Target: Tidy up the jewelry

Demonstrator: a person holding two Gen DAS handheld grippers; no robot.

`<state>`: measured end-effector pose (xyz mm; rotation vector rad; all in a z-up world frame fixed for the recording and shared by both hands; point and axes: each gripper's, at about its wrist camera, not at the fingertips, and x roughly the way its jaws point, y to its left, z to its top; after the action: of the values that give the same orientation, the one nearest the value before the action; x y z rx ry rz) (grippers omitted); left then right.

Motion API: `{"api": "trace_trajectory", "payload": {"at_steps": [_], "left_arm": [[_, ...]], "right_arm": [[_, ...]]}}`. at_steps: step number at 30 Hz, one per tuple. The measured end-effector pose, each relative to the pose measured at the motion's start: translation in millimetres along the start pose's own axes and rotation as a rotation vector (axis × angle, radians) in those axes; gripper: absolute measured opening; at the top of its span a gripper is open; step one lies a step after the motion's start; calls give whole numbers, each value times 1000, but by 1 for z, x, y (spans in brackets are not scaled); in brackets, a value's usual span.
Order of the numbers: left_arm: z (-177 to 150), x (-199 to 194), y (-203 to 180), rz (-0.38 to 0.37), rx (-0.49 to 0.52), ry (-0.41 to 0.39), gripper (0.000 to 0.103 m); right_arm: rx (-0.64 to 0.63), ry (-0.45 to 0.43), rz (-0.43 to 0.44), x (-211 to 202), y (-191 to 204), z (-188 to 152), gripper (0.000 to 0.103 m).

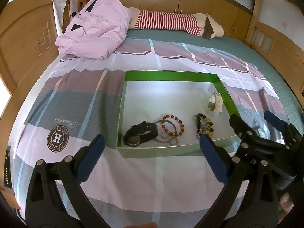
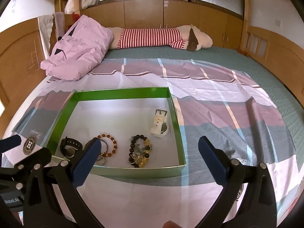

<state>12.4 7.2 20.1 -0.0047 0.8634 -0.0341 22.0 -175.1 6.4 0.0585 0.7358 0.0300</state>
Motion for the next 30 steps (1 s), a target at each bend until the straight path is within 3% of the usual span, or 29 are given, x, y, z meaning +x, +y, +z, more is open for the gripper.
{"api": "trace_trajectory", "payload": {"at_steps": [30], "left_arm": [[0, 1, 5, 8, -2, 7, 101]], "right_arm": [[1, -1, -2, -2, 1, 1, 102]]}}
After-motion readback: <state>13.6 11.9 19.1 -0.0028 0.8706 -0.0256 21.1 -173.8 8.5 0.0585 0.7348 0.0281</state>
